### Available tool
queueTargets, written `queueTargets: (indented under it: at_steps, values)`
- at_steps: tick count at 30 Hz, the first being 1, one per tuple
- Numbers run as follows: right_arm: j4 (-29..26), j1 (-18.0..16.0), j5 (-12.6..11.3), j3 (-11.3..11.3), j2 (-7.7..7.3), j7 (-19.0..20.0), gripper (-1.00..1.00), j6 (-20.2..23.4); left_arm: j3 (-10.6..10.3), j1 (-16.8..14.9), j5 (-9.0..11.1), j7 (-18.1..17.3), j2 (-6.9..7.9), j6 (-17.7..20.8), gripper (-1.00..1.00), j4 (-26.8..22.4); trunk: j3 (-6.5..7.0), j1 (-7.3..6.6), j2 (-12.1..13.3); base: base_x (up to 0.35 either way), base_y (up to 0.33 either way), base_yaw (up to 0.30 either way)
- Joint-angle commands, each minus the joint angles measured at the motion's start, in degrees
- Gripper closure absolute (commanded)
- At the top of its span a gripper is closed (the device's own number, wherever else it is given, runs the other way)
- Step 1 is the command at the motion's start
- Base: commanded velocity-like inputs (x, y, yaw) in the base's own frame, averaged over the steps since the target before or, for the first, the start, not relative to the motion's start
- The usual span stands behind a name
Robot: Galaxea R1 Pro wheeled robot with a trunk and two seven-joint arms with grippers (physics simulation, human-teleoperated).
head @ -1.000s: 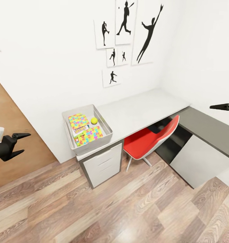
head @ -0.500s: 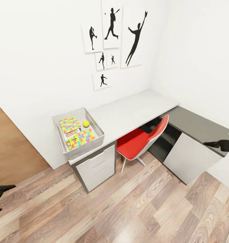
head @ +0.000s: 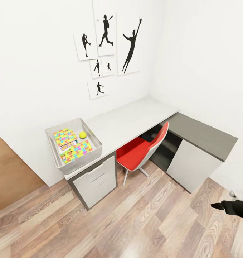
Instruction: Put all the toys in the child's room - the three board games (two on the bed and one on the table), the two jigsaw puzzles on the table, and the tennis ball on the table - inside the toy box on the table in the child's room.
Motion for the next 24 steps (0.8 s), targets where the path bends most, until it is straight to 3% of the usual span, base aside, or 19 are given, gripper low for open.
queueTargets:
  at_steps: [1,3,4,5,6,9,10,14,15,18,19,22,23,24]
  values:
    - [1.6,1.5,-0.5,0.3,1.78,-1.2,-1.0,0.0,-0.6,-0.2,-2.6,-1.5,-0.84,-0.7,-1.0,3.8,-0.02,0.04,-0.1,0.0,0.0,-0.164]
    - [6.0,4.4,-0.3,0.4,6.0,-2.5,-1.0,-0.1,-2.1,-0.9,-9.0,-6.5,-2.07,-3.1,-1.0,11.1,0.14,0.04,-0.1,0.0,0.0,-0.163]
    - [6.0,4.4,-0.3,0.4,6.0,-2.5,-1.0,-0.1,-2.1,-0.9,-9.0,-6.5,-2.07,-3.1,-1.0,11.1,0.23,0.04,-0.1,0.0,0.0,-0.162]
    - [11.9,6.9,0.7,0.5,11.0,-3.3,-1.0,-0.2,-3.5,-1.5,-15.2,-11.8,-2.83,-6.5,-1.0,18.5,0.31,0.04,-0.1,0.0,0.0,-0.159]
    - [11.9,6.9,0.7,0.5,11.0,-3.3,-1.0,-0.2,-3.5,-1.5,-15.2,-11.8,-2.83,-6.5,-1.0,18.5,0.39,0.04,-0.1,0.0,0.0,-0.159]
    - [22.0,10.4,4.9,0.7,19.42,-3.9,-1.0,-0.4,-4.7,-2.9,-22.8,-18.9,-3.42,-12.3,-1.0,29.3,0.64,0.04,-0.1,0.0,0.0,-0.155]
    - [22.0,10.4,4.9,0.7,19.42,-3.9,-1.0,-0.4,-4.7,-2.9,-22.8,-18.9,-3.42,-12.3,-1.0,29.3,0.72,0.04,-0.1,0.0,0.0,-0.153]
    - [36.0,13.1,14.2,0.8,31.04,-4.0,-1.0,-1.6,-5.6,-5.4,-29.2,-24.7,-3.78,-19.6,-1.0,41.2,1.06,0.04,-0.1,0.0,0.0,-0.15]
    - [36.0,13.1,14.2,0.8,31.04,-4.0,-1.0,-1.6,-5.6,-5.4,-29.2,-24.7,-3.78,-19.6,-1.0,41.2,1.14,0.04,-0.1,0.0,0.0,-0.148]
    - [46.8,14.2,20.2,0.9,39.41,-3.8,-1.0,-4.7,-6.0,-6.5,-32.3,-26.7,-3.96,-24.5,-1.0,47.0,1.4,0.04,-0.1,0.0,0.0,-0.139]
    - [46.8,14.2,20.2,0.9,39.41,-3.8,-1.0,-4.7,-6.0,-6.5,-32.3,-26.7,-3.96,-24.5,-1.0,47.0,1.48,0.04,-0.1,0.0,0.0,-0.132]
    - [55.2,15.2,24.0,0.9,46.27,-3.1,-1.0,-9.6,-6.1,-7.0,-34.8,-27.8,-4.03,-28.6,-1.0,50.2,1.74,0.04,-0.1,0.0,0.0,-0.118]
    - [55.2,15.2,24.0,0.9,46.27,-3.1,-1.0,-9.6,-6.1,-7.0,-34.8,-27.8,-4.03,-28.6,-1.0,50.2,1.83,0.04,-0.1,0.0,0.0,-0.111]
    - [57.1,15.6,24.8,0.9,47.95,-3.0,-1.0,-11.2,-6.1,-7.1,-35.5,-28.0,-4.04,-29.8,-1.0,51.0,1.92,0.04,-0.1,0.0,0.0,-0.098]
